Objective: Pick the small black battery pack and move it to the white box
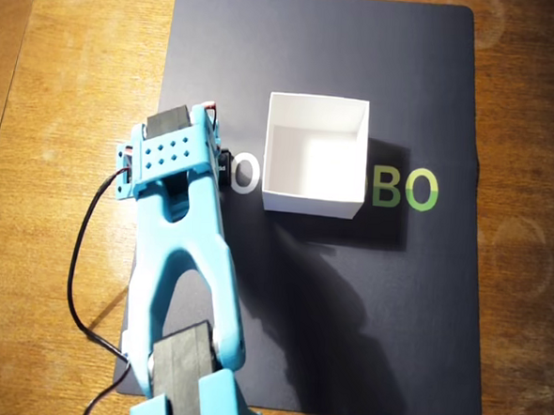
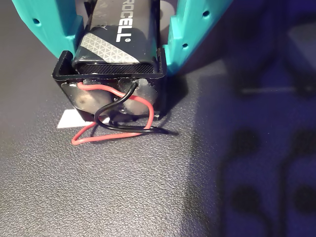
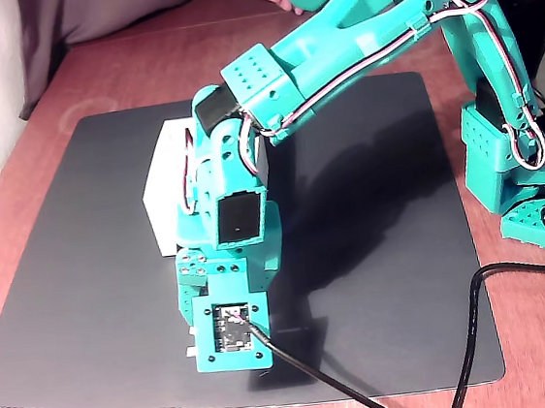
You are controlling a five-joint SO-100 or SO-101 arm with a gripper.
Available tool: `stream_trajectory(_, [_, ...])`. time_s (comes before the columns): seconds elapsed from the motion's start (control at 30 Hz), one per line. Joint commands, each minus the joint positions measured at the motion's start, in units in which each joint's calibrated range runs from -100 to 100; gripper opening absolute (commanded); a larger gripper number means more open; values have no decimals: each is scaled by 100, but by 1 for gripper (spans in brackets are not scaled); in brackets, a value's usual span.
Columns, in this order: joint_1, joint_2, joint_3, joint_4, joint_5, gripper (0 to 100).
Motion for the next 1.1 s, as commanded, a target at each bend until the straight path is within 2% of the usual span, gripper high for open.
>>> stream_trajectory(0.0, [274, -16, 75, 118, 29, 6])
stream_trajectory(0.53, [415, -472, -24, 118, 45, 5])
stream_trajectory(1.07, [215, -1305, -33, -39, 876, 6])
